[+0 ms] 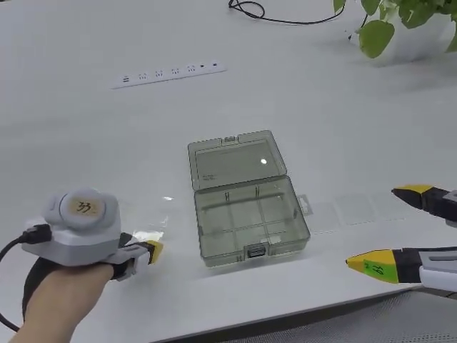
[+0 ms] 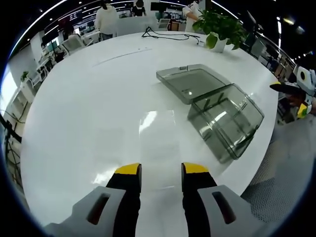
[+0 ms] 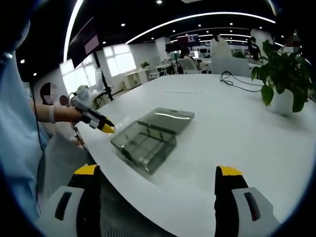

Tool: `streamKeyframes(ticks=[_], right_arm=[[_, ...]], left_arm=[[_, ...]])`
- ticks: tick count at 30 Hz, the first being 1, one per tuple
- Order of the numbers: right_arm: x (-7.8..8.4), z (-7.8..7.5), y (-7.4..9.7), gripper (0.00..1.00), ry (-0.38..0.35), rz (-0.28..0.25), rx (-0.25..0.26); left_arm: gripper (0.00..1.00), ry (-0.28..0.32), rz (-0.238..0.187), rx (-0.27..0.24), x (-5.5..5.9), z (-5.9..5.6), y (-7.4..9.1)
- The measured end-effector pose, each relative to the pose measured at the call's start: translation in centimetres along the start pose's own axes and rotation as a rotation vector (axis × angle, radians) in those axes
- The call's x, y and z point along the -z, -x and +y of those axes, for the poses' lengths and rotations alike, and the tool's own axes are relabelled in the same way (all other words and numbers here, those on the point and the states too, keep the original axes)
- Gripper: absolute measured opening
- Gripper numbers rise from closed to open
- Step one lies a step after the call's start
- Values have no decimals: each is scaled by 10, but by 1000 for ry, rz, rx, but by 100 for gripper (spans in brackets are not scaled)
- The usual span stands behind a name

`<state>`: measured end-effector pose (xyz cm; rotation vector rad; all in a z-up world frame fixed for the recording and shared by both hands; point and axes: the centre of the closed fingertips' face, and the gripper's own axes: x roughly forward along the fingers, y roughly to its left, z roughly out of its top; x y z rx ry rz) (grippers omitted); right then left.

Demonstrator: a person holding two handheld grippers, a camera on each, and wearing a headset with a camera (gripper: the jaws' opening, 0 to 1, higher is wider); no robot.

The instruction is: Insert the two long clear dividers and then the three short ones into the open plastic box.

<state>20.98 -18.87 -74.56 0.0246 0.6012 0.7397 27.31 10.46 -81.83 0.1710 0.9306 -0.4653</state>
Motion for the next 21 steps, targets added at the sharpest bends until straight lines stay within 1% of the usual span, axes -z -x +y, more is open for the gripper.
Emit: streamKeyframes(ticks=[5,6,7,9,11,12,15,20,21], right_arm=[[-9,3,-7,95,-19,-26,1],[-12,4,-9,95,-25,-35,-3],[-13,5,-10,94,-33,-40,-3],[-18,7,-14,92,-38,-53,-7],[-22,8,-18,90,-46,-62,-9],[-24,8,-20,90,-51,-67,-11],[-35,10,-27,88,-68,-91,-16],[-49,15,-37,83,-59,-109,-21],[-53,16,-40,82,-64,-116,-21]], left_arm=[[30,-12,-40,4,-12,0,6],[30,-16,-58,4,-16,-1,8],[30,-16,-64,8,-18,-1,10],[30,-14,-90,13,-24,-3,13],[30,-25,-107,14,-31,-4,16],[30,-24,-122,19,-35,-6,17],[30,-30,-139,23,-42,-11,21],[30,-44,-180,42,-54,-23,24],[30,-46,-184,44,-55,-24,25]])
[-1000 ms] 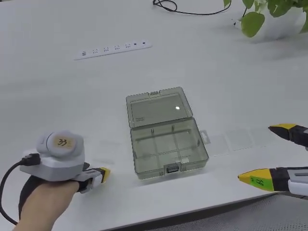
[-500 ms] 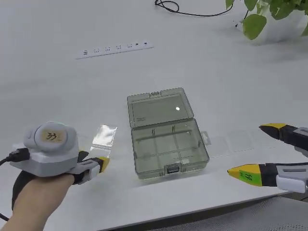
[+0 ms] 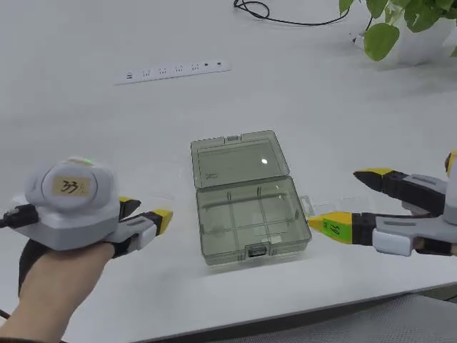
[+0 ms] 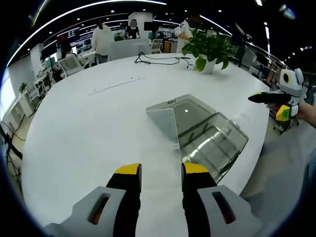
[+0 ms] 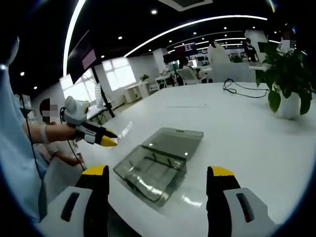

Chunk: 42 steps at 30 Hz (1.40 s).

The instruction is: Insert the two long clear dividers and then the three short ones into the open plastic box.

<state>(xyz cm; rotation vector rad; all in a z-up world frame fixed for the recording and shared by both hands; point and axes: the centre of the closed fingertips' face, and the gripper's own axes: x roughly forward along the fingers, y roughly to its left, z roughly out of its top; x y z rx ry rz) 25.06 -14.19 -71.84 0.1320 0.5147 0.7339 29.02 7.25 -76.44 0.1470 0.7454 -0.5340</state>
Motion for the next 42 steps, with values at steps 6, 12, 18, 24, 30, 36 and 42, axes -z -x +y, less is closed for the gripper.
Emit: streamKeyframes(ticks=[6,12,18,24,30,36,42], right_arm=[[-15,7,-15,74,-38,-34,-17],[-27,12,-28,67,-117,-79,-53],[-34,13,-38,55,-196,-106,-72],[-40,23,-47,43,-305,-149,-106],[-41,29,-56,34,-381,-156,-137],[-44,38,-64,24,-438,-166,-156],[-45,44,-68,15,-458,-163,-169]], left_arm=[[30,-21,-66,33,-21,-19,1],[30,-51,-114,66,-36,-37,1],[30,-71,-150,102,-48,-54,0],[30,-88,-171,127,-56,-70,1],[30,-106,-182,151,-60,-81,-2],[30,-128,-186,168,-62,-90,-4],[30,-128,-199,184,-66,-96,-3]])
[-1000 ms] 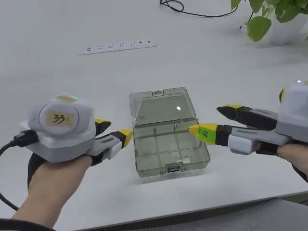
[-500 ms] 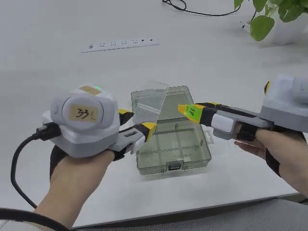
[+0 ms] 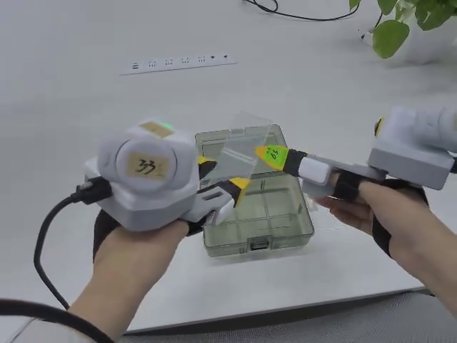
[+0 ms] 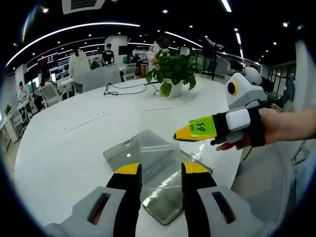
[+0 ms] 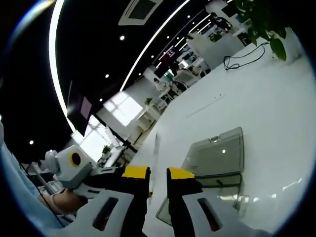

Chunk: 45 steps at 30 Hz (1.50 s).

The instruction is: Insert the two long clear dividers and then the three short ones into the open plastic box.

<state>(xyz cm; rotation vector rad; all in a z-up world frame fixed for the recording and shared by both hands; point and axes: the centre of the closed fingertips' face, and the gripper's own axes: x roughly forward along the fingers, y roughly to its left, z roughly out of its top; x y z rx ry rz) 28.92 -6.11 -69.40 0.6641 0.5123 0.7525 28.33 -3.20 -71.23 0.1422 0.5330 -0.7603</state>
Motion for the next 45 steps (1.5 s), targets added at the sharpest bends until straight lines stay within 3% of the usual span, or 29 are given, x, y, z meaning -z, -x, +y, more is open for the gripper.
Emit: streamKeyframes(ticks=[5,11,30,35,41,45], right_arm=[[-2,-4,-3,4,1,3,-2],[-1,-2,-5,3,-32,0,-5],[1,-5,-6,2,-44,23,6],[1,-7,-6,2,-46,23,10],[0,-9,-6,2,-52,25,15],[1,-10,-5,2,-51,28,16]], left_arm=[[30,-17,-4,5,-2,-3,-2],[30,-17,-3,3,-2,-2,-2],[31,-11,-6,10,2,-4,-3],[32,-47,6,16,5,-7,-4],[44,-51,1,25,5,-9,-5],[60,-56,2,12,6,-7,-6]])
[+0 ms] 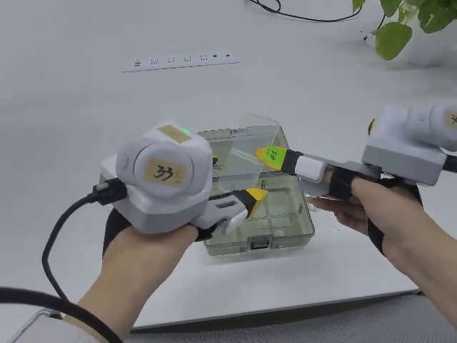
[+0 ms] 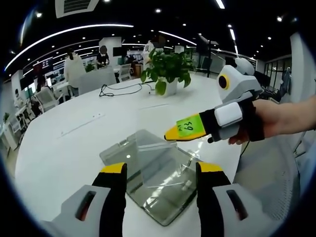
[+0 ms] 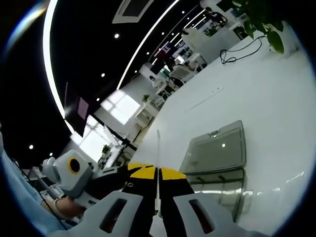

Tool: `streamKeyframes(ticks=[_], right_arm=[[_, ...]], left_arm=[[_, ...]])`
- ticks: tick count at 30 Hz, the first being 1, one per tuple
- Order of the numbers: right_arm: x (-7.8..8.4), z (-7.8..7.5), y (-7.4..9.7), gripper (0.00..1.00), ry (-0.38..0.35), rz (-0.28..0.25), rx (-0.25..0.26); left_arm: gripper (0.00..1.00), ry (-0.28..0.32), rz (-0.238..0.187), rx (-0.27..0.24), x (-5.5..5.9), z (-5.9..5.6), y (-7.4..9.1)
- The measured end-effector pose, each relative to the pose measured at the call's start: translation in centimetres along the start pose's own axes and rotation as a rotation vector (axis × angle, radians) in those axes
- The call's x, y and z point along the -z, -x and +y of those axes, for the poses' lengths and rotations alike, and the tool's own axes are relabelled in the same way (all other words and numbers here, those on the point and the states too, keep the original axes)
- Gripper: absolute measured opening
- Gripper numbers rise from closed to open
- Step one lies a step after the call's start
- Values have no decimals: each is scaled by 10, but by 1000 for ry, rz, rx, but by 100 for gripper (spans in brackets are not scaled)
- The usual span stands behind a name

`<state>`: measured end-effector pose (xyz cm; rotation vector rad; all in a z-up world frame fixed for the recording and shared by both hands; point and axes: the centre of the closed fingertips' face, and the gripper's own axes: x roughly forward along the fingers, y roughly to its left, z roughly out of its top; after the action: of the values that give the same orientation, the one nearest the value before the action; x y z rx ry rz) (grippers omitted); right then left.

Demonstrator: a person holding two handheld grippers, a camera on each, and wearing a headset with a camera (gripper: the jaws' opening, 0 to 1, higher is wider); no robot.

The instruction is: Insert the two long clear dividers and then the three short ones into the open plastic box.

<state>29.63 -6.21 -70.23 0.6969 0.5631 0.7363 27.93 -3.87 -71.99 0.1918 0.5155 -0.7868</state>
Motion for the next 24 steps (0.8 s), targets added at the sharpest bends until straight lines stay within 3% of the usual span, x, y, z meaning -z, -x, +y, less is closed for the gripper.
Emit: streamKeyframes(ticks=[6,13,24], right_arm=[[3,4,1,2,-2,7,4],[6,6,2,2,-4,14,7],[4,1,3,2,-12,24,22]], left_arm=[[82,0,27,-4,7,1,-2],[99,15,52,6,17,0,-1],[100,23,61,14,26,1,3]])
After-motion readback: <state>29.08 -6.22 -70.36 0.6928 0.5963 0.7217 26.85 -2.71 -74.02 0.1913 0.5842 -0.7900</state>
